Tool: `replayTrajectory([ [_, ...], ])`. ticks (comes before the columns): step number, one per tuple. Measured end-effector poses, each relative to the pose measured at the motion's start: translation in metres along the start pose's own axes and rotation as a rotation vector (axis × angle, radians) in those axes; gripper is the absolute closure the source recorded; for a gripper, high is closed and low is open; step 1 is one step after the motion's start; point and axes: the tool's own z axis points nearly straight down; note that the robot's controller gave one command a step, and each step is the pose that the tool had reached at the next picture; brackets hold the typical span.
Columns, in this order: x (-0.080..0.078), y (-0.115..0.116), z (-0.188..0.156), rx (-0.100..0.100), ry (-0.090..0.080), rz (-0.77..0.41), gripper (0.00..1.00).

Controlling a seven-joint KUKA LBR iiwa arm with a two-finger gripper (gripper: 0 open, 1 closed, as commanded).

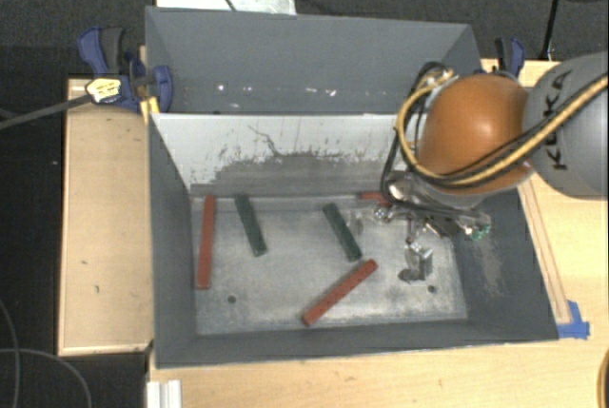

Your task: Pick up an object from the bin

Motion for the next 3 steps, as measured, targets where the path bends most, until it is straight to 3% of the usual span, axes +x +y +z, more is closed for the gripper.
replayTrajectory([
  [1,0.016,0.011,0.043,0.005,-0.006,-0.027,0.00],
  [2,0.007,0.015,0.067,-0.003,0.004,-0.018,0.00],
  [3,-0.016,0.011,0.068,0.001,-0.002,0.088,1.00],
])
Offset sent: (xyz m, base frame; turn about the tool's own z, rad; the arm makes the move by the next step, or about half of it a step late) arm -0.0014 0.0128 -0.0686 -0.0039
